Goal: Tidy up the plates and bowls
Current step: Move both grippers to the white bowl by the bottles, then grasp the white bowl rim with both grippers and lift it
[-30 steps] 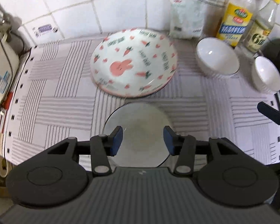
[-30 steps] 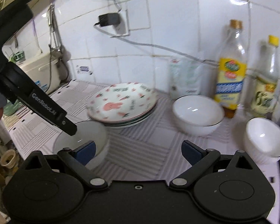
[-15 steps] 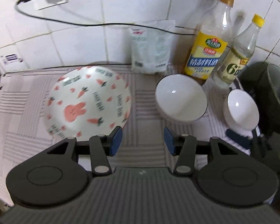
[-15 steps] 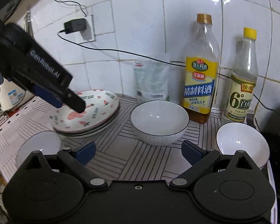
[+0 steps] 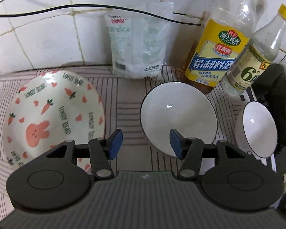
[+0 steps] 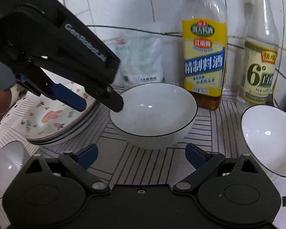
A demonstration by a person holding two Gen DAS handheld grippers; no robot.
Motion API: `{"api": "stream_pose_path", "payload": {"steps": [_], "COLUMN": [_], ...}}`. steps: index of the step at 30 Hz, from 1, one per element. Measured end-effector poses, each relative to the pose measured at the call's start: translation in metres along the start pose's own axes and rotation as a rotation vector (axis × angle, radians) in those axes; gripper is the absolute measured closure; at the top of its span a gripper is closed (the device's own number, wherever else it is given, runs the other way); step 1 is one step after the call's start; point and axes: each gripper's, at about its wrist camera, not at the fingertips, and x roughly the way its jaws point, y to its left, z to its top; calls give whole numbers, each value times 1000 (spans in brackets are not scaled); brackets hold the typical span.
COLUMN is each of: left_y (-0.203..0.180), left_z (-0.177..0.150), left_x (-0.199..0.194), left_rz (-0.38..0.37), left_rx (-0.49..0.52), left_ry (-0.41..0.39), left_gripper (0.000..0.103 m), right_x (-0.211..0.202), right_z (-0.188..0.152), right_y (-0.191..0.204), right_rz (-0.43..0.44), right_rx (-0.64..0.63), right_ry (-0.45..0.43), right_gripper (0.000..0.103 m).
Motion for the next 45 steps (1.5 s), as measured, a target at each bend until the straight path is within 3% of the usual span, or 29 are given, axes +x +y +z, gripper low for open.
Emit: {"api": "stream_pose_path", "payload": {"steps": [6,13,18,30,45], "left_y": [-4,-2,-1,-3,7], "left_z": [7,13,13,5,-26], "left_x": [15,35,42,25,-46], "left_rz": [-16,-24,13,35,27], "left_rx": [31,19,35,69,102], "left_ry": [4,35,33,37,41], "left_gripper": [56,78,94,94,94], "right_x": [8,23,36,28,-30], "right_z": [10,10,11,5,-4], "right_y": [11,2,-4,2,43], "right_rz": [-36,-59,-47,-46,-74], "right_rx": [-53,-16,6,32,4], "right_ry": [7,20,-9,-31,-89], "right_gripper": [3,3,3,4,4]}}
